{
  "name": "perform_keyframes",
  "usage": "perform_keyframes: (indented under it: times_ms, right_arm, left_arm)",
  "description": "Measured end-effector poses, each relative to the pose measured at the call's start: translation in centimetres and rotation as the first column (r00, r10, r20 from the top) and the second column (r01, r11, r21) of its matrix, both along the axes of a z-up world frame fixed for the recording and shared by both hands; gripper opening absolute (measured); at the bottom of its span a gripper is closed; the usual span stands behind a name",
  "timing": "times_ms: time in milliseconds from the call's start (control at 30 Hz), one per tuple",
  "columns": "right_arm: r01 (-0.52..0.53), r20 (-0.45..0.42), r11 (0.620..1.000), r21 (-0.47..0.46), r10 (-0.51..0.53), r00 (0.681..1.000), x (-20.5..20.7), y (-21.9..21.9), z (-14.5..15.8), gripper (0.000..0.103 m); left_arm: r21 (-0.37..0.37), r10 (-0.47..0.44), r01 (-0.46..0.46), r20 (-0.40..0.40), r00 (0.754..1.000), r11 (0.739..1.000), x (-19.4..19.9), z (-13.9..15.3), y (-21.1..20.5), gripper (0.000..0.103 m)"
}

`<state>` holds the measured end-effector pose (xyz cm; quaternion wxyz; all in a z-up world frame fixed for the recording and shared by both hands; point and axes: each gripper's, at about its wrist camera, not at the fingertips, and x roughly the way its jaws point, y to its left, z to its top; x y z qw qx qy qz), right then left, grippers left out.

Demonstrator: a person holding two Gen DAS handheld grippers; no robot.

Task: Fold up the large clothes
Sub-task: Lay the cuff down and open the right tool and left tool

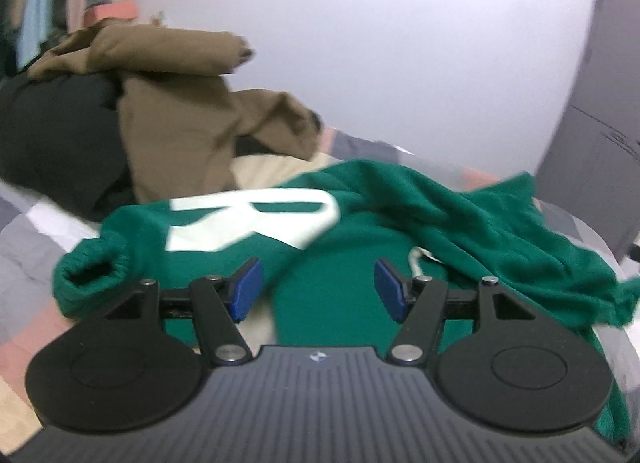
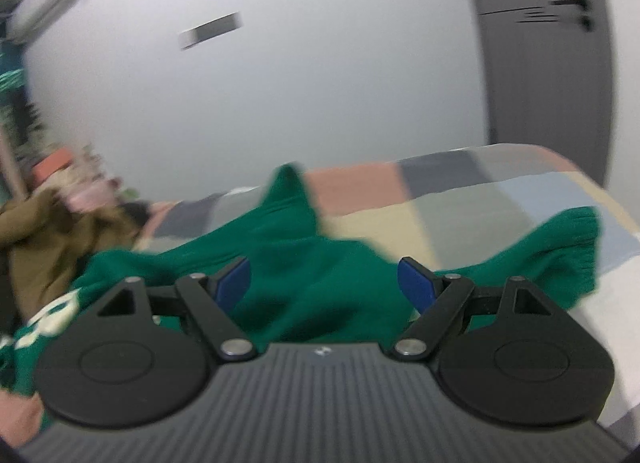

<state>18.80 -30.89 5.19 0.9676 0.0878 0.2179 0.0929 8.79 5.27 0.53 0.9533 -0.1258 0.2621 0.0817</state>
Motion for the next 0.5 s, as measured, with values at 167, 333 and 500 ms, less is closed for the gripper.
perform_keyframes:
  times_ms: [167,333,500]
  right_arm:
    - [-0.106,0.002,0.993,-0.046,0.106,0.994,-2.0,3.7,-0.7,0.082]
    - [-0.159,-0.027,0.985,-0.073,0.157,0.987,-2.9,6.1,-2.5,0.084]
    - [-0.152,-0.086,0.985,-0.082,0.145,0.986,-1.0,6.4,-4.6,0.087]
  left_arm:
    - [0.033,-0.071,0.071,0.008,0.997,0.997,-1.4,-0.3,-3.5,0.067]
    - [0.006,-0.095,0.095,0.007,0.995,0.996,-2.0,-0.9,-4.2,0.067]
    - [-0.049,-0.097,0.097,-0.007,0.995,0.994,-0.7,-1.6,-3.4,0.068]
